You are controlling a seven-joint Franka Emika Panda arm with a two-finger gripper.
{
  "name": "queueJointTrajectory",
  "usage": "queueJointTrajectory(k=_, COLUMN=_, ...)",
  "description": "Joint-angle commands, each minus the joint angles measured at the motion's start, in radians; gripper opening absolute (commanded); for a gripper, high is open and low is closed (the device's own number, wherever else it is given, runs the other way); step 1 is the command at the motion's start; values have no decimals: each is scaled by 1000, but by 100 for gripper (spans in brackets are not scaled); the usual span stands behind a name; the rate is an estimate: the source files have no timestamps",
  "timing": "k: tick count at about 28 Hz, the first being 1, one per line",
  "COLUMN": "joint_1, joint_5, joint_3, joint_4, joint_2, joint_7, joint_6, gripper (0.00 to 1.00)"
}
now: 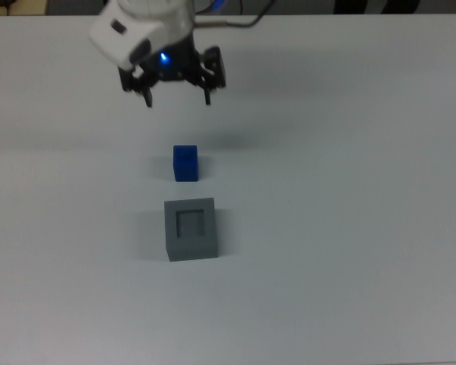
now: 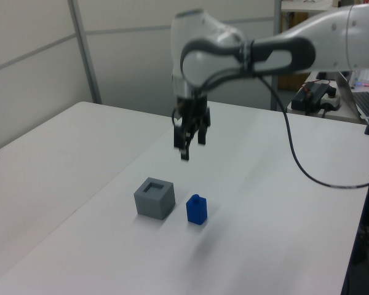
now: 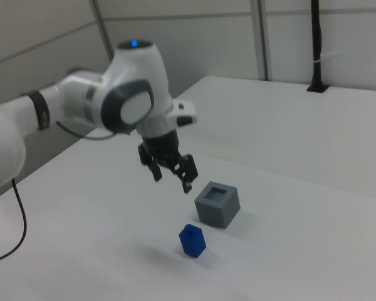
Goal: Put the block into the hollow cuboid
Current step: 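Lower the open gripper down onto the blue block, then close the gripper on the blue block, then lift the blue block and carry it above the grey hollow cube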
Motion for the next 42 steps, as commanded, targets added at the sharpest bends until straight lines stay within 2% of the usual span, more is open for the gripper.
queueJointTrajectory(k=1, joint_1=14, joint_5=-68, joint_3=10, joint_4=-161, joint_2=-12, joint_7=6, joint_6=171, gripper=100)
queueJointTrajectory(k=5, joint_1=16, joint_5=-98, joint_3=10, joint_4=-190, joint_2=36, joint_7=6, joint_6=237, gripper=100)
queueJointTrajectory(k=13, joint_1=16, joint_5=-111, joint_3=10, joint_4=-203, joint_2=105, joint_7=6, joint_6=283, gripper=100)
queueJointTrajectory(k=18, joint_1=17, joint_5=-111, joint_3=11, joint_4=-239, joint_2=114, joint_7=7, joint_6=336, gripper=100)
queueJointTrajectory(k=24, joint_1=17, joint_5=-111, joint_3=11, joint_4=-243, joint_2=129, joint_7=7, joint_6=337, gripper=99)
queueJointTrajectory(k=26, joint_1=16, joint_5=-109, joint_3=11, joint_4=-249, joint_2=131, joint_7=7, joint_6=337, gripper=90)
queueJointTrajectory(k=27, joint_1=13, joint_5=-102, joint_3=13, joint_4=-250, joint_2=131, joint_7=7, joint_6=337, gripper=77)
queueJointTrajectory(k=31, joint_1=10, joint_5=-92, joint_3=13, joint_4=-249, joint_2=129, joint_7=10, joint_6=336, gripper=51)
queueJointTrajectory(k=32, joint_1=10, joint_5=-88, joint_3=13, joint_4=-247, joint_2=129, joint_7=10, joint_6=336, gripper=37)
queueJointTrajectory(k=35, joint_1=10, joint_5=-86, joint_3=13, joint_4=-246, joint_2=129, joint_7=10, joint_6=334, gripper=17)
queueJointTrajectory(k=36, joint_1=10, joint_5=-85, joint_3=13, joint_4=-241, joint_2=128, joint_7=12, joint_6=328, gripper=4)
queueJointTrajectory(k=37, joint_1=10, joint_5=-82, joint_3=13, joint_4=-239, joint_2=125, joint_7=12, joint_6=326, gripper=0)
queueJointTrajectory(k=40, joint_1=11, joint_5=-62, joint_3=13, joint_4=-217, joint_2=111, joint_7=12, joint_6=310, gripper=0)
queueJointTrajectory(k=42, joint_1=14, joint_5=-52, joint_3=13, joint_4=-172, joint_2=99, joint_7=12, joint_6=233, gripper=0)
